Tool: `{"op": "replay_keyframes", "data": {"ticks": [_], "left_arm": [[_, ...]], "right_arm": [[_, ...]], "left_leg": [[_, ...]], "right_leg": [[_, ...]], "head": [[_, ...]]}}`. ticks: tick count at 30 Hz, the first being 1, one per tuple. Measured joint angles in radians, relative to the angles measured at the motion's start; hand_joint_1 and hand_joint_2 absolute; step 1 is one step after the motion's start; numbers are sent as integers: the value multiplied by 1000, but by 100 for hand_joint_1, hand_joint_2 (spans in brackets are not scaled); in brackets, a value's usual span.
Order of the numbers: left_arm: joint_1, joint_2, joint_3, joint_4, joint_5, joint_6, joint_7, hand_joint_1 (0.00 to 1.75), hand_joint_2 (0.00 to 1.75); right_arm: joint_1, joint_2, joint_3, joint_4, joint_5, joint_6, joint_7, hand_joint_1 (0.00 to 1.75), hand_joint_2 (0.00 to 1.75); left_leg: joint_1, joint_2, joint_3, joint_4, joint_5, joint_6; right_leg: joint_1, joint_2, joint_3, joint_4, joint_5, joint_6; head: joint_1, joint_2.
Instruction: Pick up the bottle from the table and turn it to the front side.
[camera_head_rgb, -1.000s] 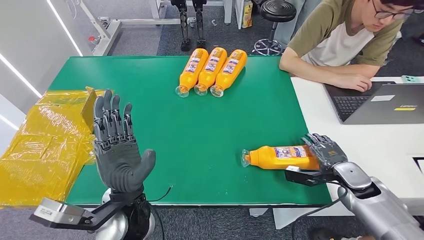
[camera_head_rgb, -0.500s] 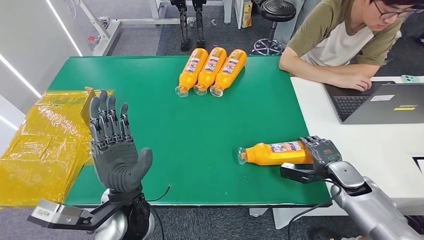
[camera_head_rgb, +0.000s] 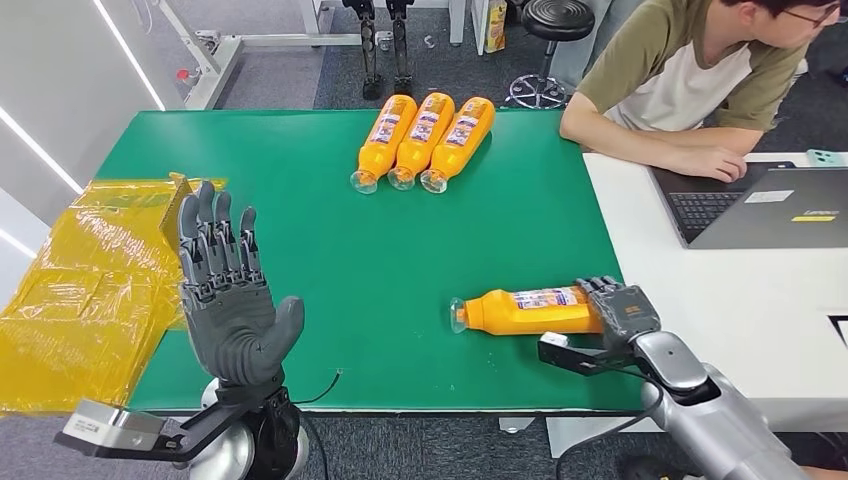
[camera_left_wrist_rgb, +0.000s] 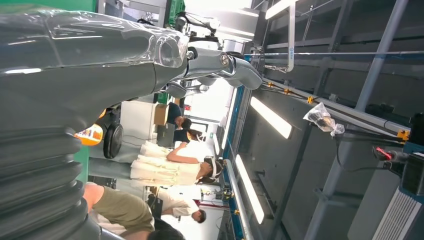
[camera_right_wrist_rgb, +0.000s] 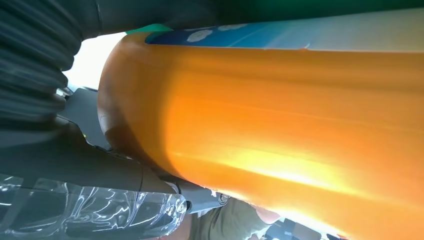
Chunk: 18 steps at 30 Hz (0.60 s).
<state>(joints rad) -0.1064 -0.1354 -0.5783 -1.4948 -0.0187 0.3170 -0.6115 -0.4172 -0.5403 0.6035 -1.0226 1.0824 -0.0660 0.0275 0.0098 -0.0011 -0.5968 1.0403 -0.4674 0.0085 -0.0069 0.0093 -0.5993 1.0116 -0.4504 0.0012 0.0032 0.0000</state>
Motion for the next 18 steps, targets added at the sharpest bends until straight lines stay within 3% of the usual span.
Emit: {"op": "replay_keyframes", "data": {"ticks": [4,7,11,13,18], "left_arm": [[0,0,0,0,0,0,0,0,175],[0,-1,1,0,-5,9,0,0,175],[-13,-7,2,6,7,31,16,0,175],[-30,-12,0,22,30,18,47,0,175],[-88,-23,-34,95,65,-33,106,0,175]], "right_arm": [[6,6,-6,-5,0,-27,-1,175,175],[21,40,-28,-15,-23,-173,-13,175,175],[24,149,-90,-54,-158,-462,-92,175,175],[23,204,-113,-81,-248,-564,-137,175,175],[81,358,-181,-181,-325,-605,-245,175,175]], "left_leg": [[0,-1,-1,0,0,0],[0,-1,-3,0,0,0],[0,0,-4,0,1,-1],[0,-2,-4,0,2,-2],[1,-3,-4,-1,2,-3]], "right_leg": [[0,0,0,0,0,0],[0,-1,-2,1,0,0],[0,1,-5,2,0,-1],[0,-1,-5,2,0,-2],[1,-2,-5,2,-1,-3]], "head": [[0,0],[0,0],[0,0],[0,0],[0,0]]}}
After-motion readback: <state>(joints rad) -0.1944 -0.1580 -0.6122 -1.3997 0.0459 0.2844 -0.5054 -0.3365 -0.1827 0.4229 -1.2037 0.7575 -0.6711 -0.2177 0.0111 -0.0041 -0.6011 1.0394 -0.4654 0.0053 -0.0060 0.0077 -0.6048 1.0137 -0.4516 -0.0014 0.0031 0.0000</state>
